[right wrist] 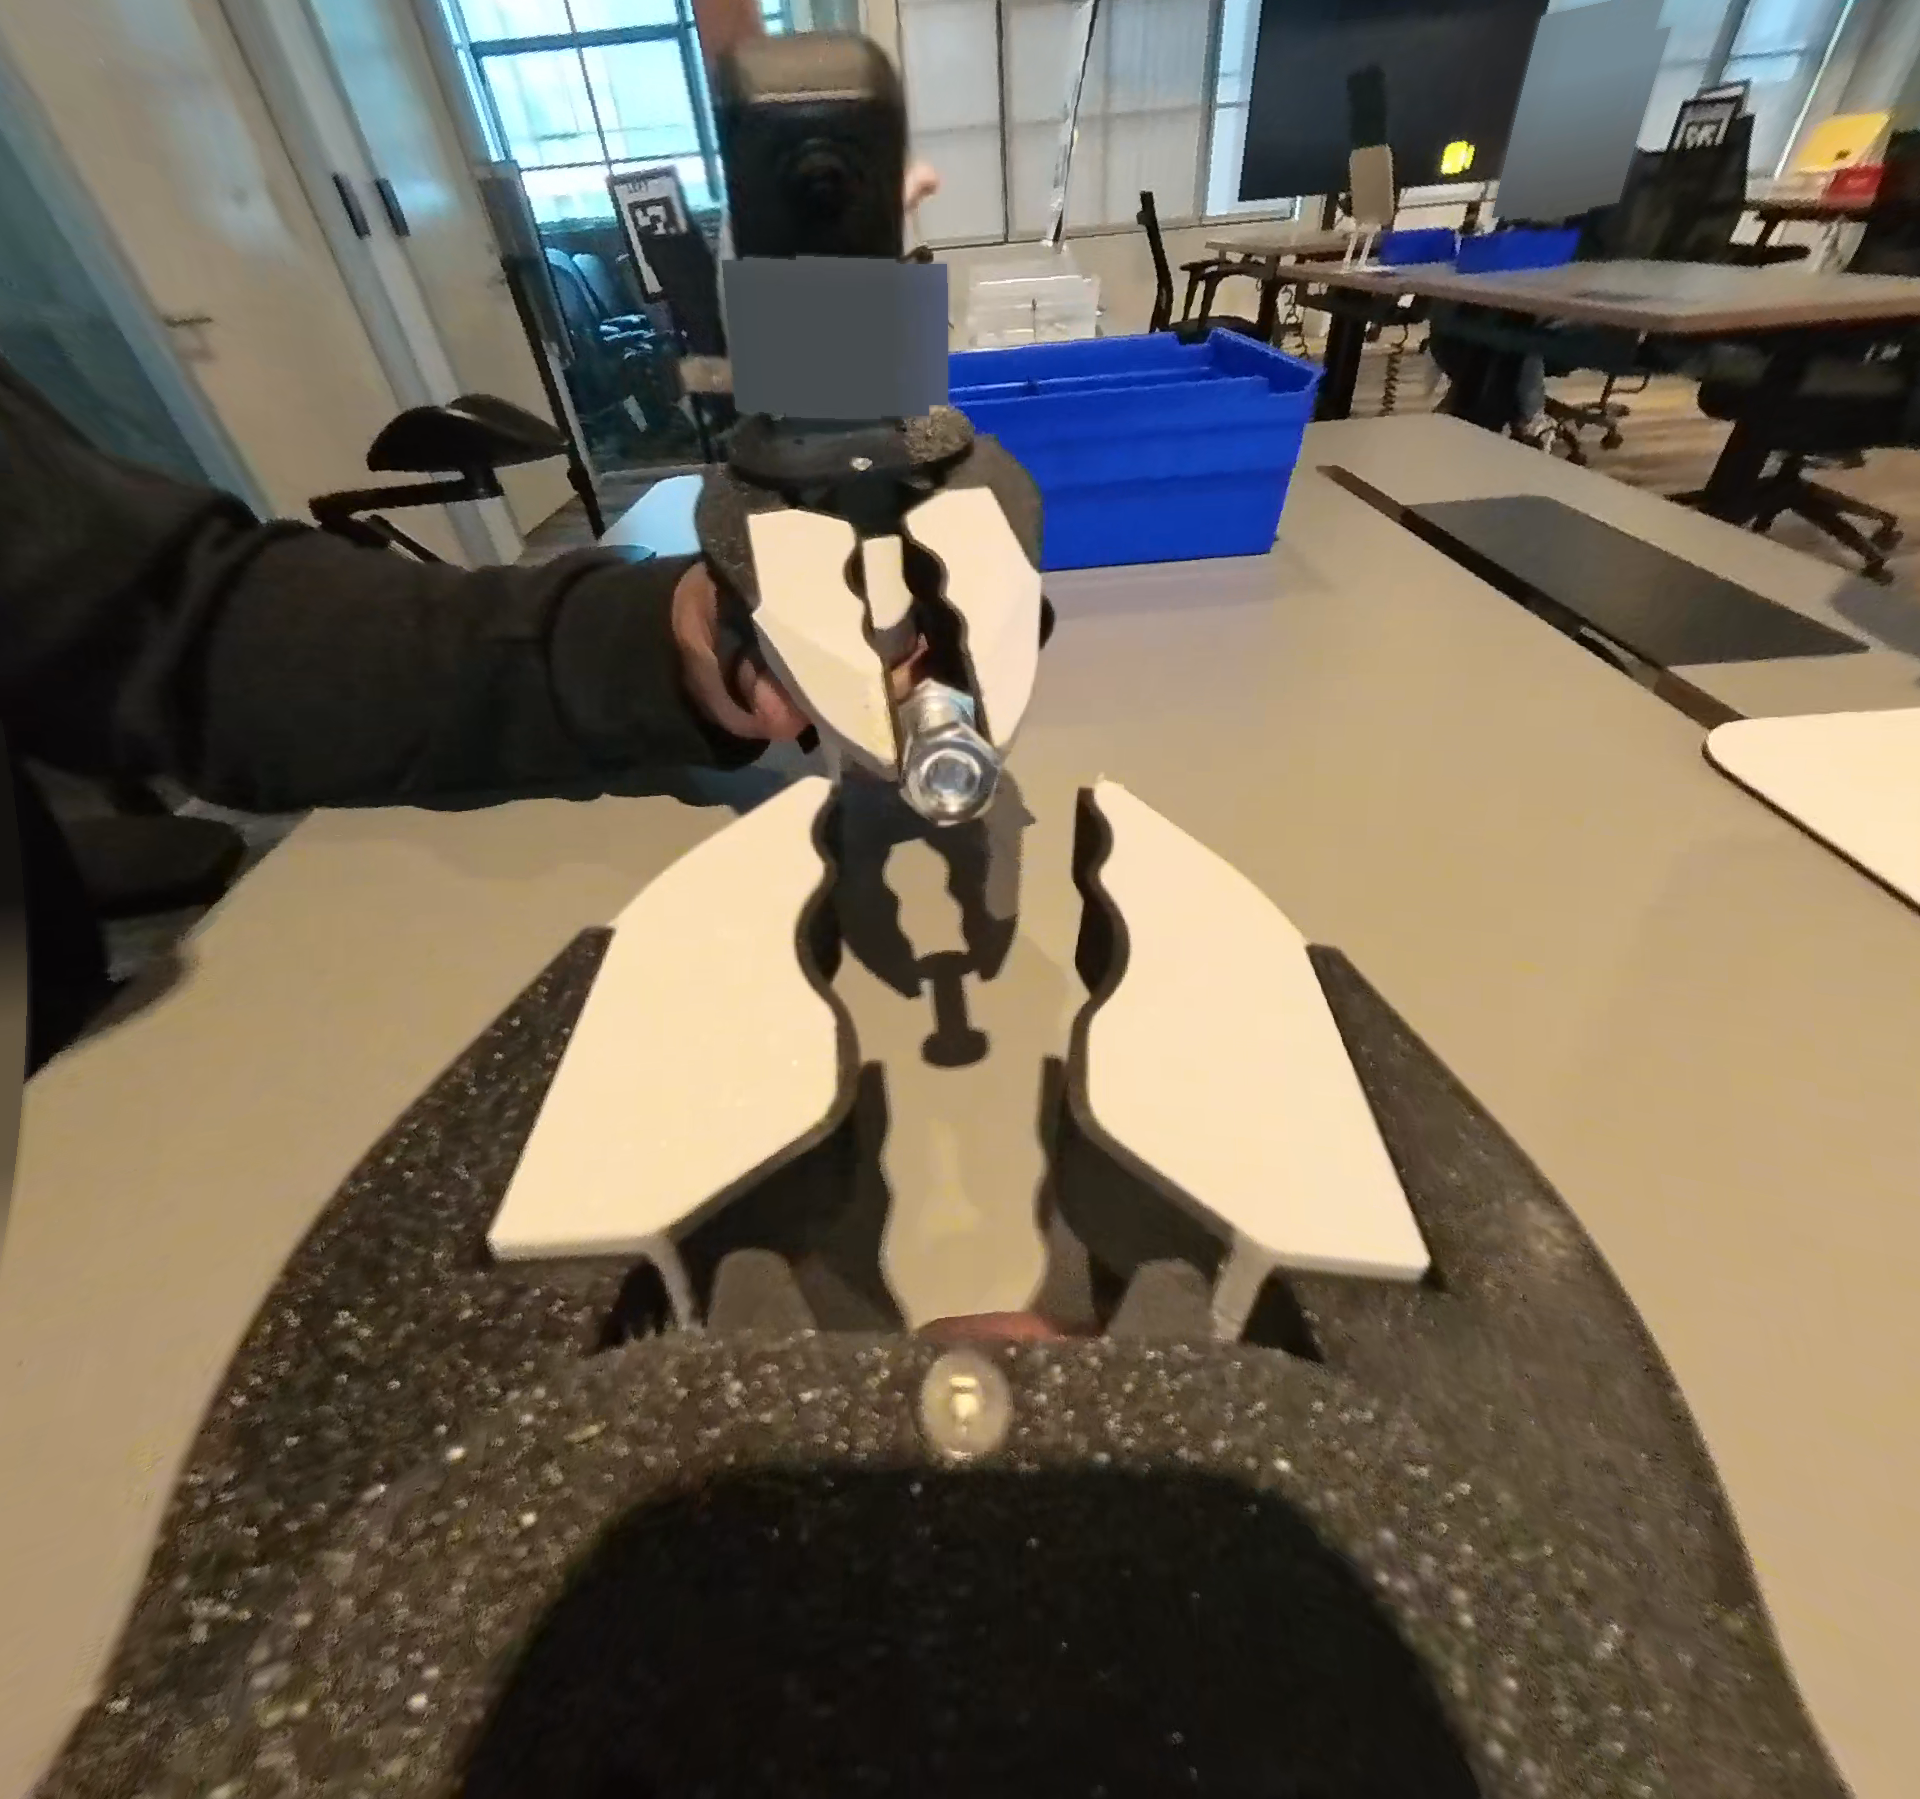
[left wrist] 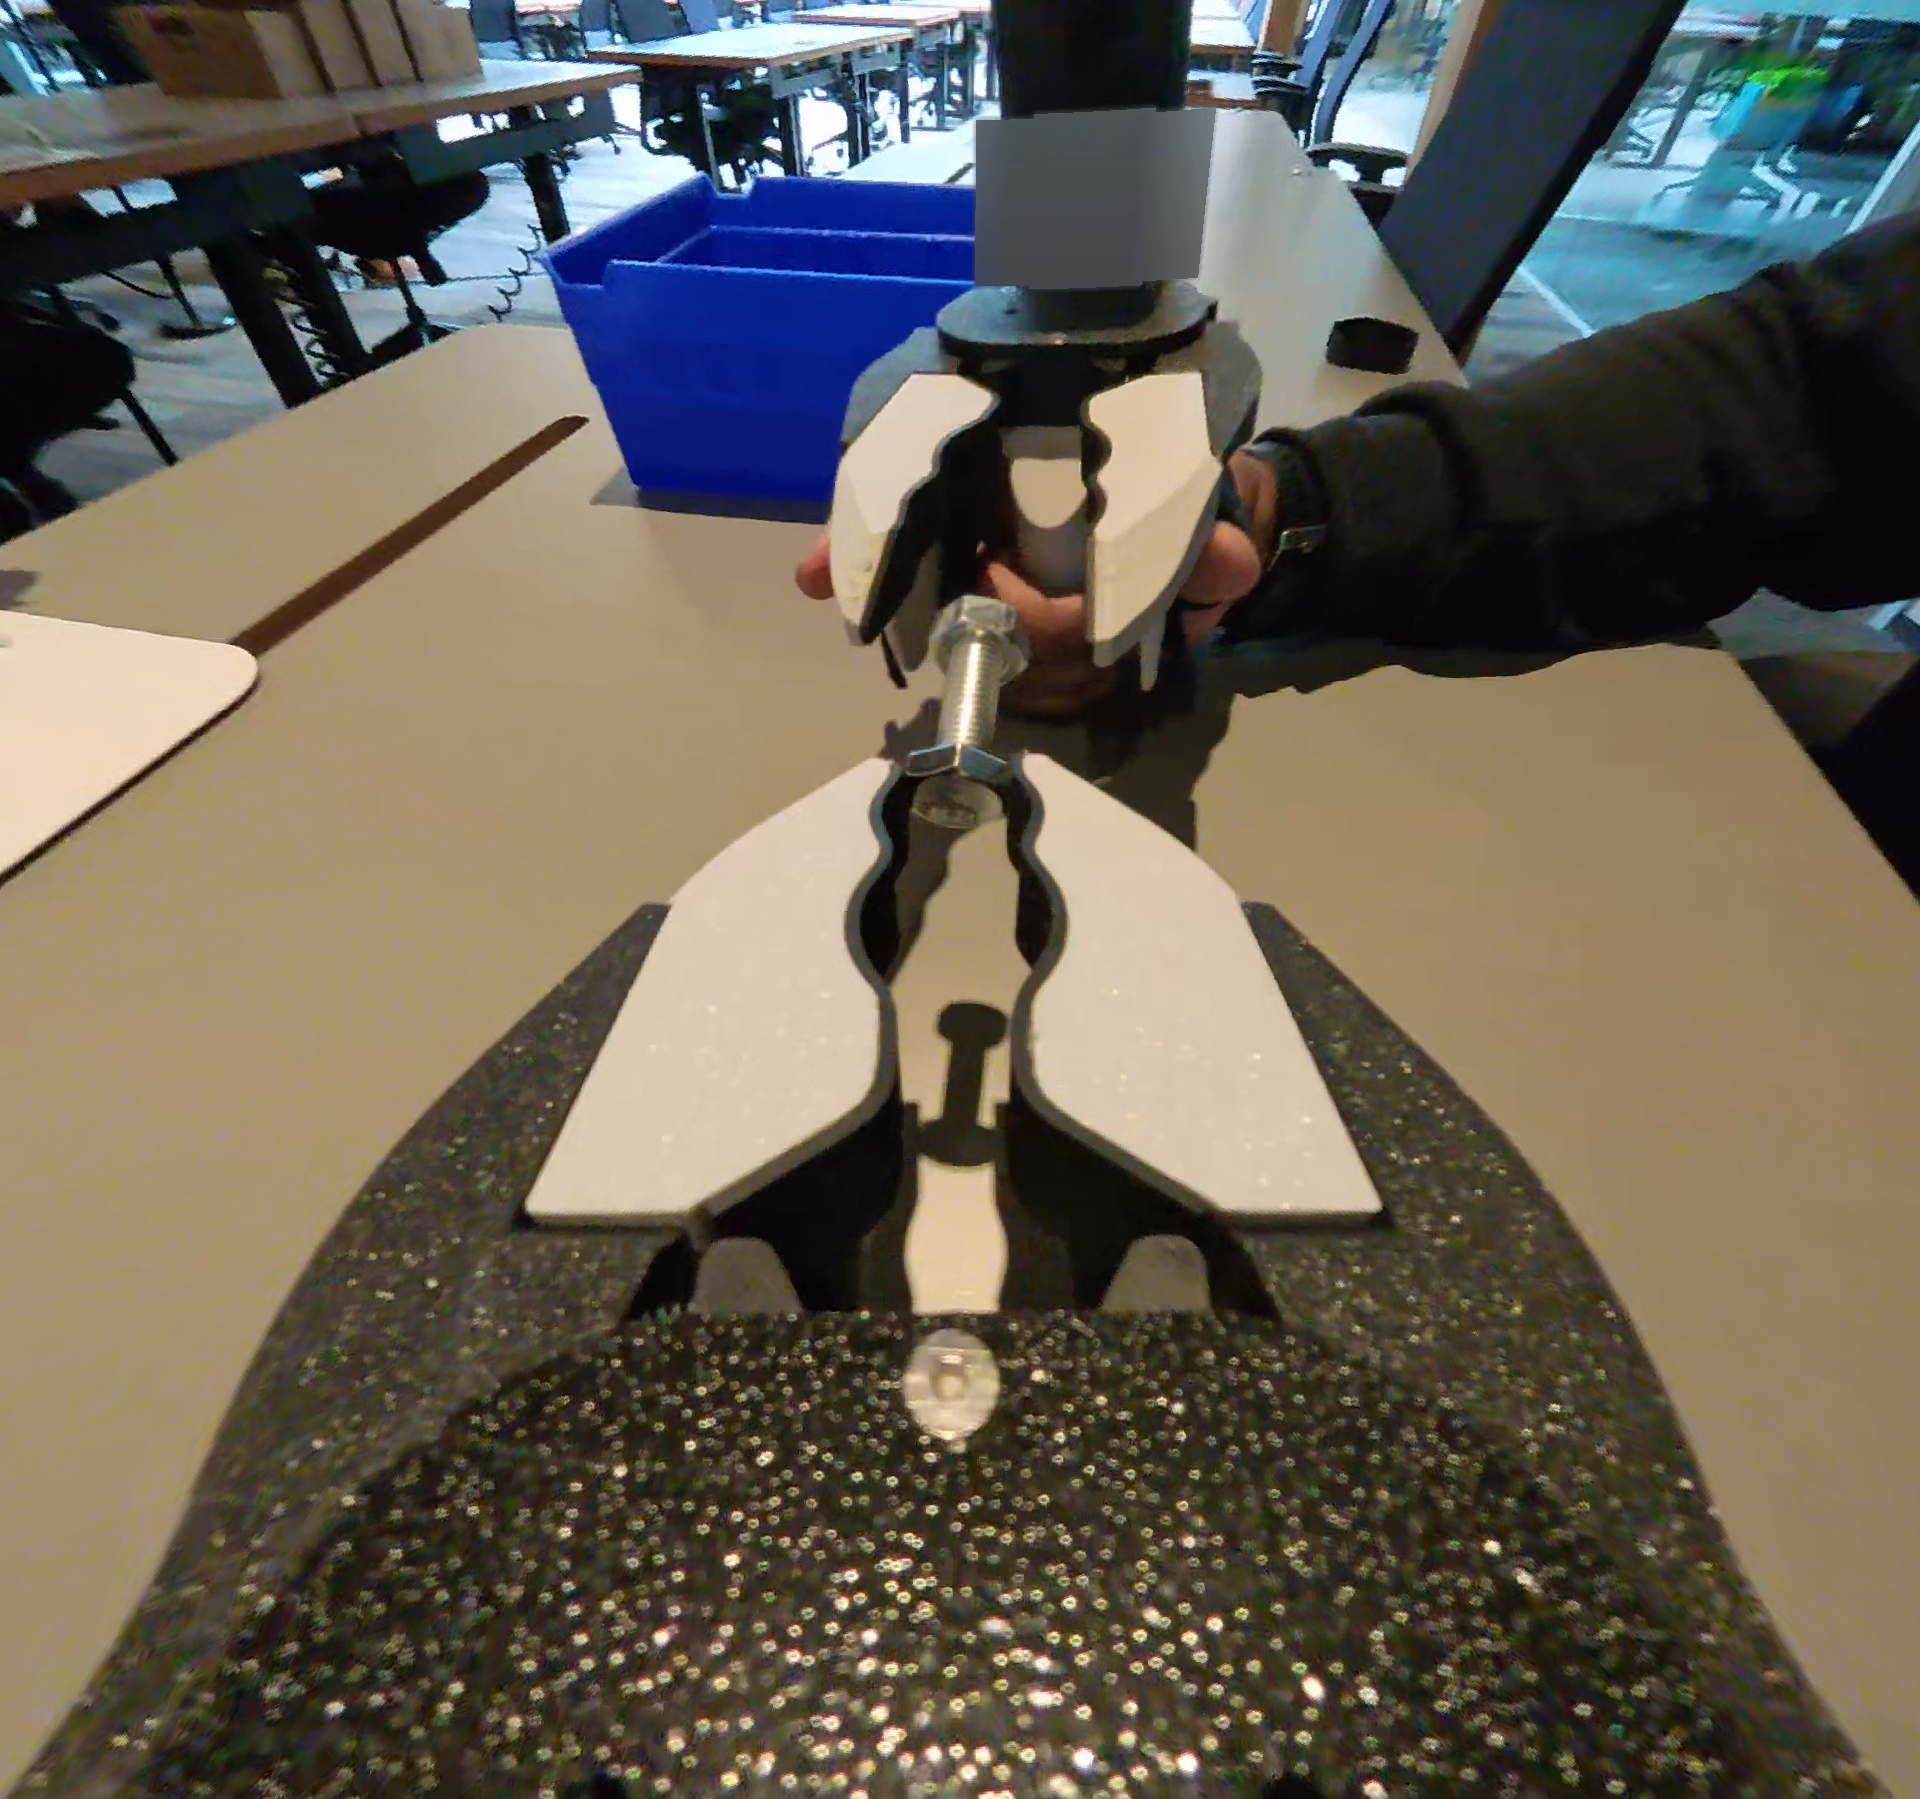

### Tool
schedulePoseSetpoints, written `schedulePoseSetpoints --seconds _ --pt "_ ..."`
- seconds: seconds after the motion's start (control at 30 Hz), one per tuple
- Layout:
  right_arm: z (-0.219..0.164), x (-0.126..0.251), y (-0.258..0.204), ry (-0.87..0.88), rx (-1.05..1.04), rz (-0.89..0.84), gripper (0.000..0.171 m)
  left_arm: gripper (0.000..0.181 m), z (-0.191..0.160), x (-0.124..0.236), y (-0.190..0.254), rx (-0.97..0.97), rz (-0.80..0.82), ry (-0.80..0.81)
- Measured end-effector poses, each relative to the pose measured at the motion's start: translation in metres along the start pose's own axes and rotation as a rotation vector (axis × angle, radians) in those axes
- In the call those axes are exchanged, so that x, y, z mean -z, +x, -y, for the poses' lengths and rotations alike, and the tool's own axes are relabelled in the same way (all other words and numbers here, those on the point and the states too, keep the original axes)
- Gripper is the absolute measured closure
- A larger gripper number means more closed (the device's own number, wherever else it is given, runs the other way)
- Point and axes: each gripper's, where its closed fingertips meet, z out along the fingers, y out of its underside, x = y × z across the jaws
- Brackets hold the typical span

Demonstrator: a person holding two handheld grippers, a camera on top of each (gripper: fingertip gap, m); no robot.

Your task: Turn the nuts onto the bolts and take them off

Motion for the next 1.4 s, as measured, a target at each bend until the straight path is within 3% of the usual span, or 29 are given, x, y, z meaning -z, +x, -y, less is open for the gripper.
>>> schedulePoseSetpoints --seconds 0.17,0.23,0.4,0.5,0.53,0.6,0.77,0.87,1.0,1.1,1.2,1.33,1.4 --pt "-0.003 -0.006 -0.005 -0.038 0.093 -0.014 0.154 0.164 -0.005 -0.004 0.003 -0.011 -0.013 -0.039" --pt "-0.006 -0.006 -0.002 -0.067 0.045 -0.029 0.154 0.164 -0.007 -0.004 -0.001 -0.097 0.057 -0.078" --pt "-0.004 -0.005 0.003 -0.002 -0.360 0.034 0.154 0.164 -0.002 -0.002 -0.009 -0.502 0.298 -0.179" --pt "0.002 -0.005 0.005 0.095 -0.576 0.084 0.154 0.164 0.003 -0.001 -0.010 -0.537 0.339 -0.174" --pt "0.005 -0.004 0.006 0.125 -0.591 0.095 0.146 0.164 0.003 -0.001 -0.011 -0.502 0.327 -0.163" --pt "0.011 -0.001 0.006 0.148 -0.542 0.099 0.131 0.164 0.003 0.000 -0.013 -0.403 0.296 -0.125" --pt "0.000 0.002 0.006 -0.008 -0.141 -0.025 0.128 0.164 0.008 0.002 -0.007 -0.147 0.130 -0.009" --pt "0.003 0.002 0.002 -0.006 -0.018 -0.055 0.129 0.164 0.007 0.002 -0.004 -0.093 0.082 0.002" --pt "0.004 0.000 -0.003 -0.007 0.037 -0.050 0.138 0.164 0.006 0.000 0.002 -0.089 0.039 0.000" --pt "0.004 -0.003 -0.005 -0.014 0.031 -0.044 0.154 0.164 0.001 -0.004 0.002 -0.121 0.059 -0.040" --pt "0.001 -0.005 -0.001 -0.025 -0.079 -0.048 0.154 0.164 0.000 -0.003 -0.005 -0.258 0.162 -0.089" --pt "0.006 -0.005 0.004 0.094 -0.502 0.025 0.154 0.164 0.007 0.000 -0.011 -0.526 0.348 -0.149" --pt "0.008 -0.004 0.005 0.167 -0.625 0.081 0.153 0.164 0.007 0.000 -0.011 -0.545 0.362 -0.157"
